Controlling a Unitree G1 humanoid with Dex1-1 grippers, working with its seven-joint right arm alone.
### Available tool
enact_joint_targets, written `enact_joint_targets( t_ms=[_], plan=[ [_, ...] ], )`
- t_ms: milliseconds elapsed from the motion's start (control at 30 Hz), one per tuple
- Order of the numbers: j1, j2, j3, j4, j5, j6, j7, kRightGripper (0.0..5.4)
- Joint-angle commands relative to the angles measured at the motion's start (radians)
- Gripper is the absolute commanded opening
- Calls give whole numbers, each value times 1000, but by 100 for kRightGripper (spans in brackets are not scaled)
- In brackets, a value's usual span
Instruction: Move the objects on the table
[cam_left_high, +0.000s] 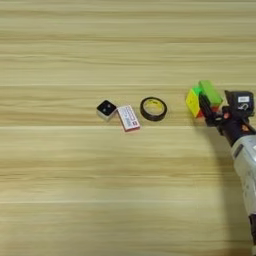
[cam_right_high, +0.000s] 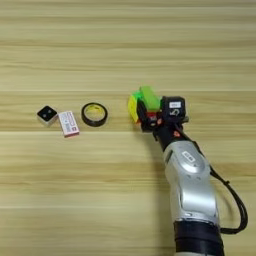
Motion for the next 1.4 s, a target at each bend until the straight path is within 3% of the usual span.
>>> enact_joint_targets(
  t_ms=[33, 200, 300, 467, 667, 1033, 1400],
  plan=[
    [-8, -1, 33, -157, -15, -34, -13, 413],
    [47, 22, 93, -319, -32, -3, -16, 487],
    [82, 49, 179, -376, -43, 15, 2, 533],
    [100, 96, 312, -347, -57, 34, 34, 537],
    [83, 138, 392, -259, -61, 31, 58, 537],
    [9, 172, 396, -21, -70, -20, 68, 537],
    [-3, 177, 407, 54, -84, -37, 88, 537]
  ],
)
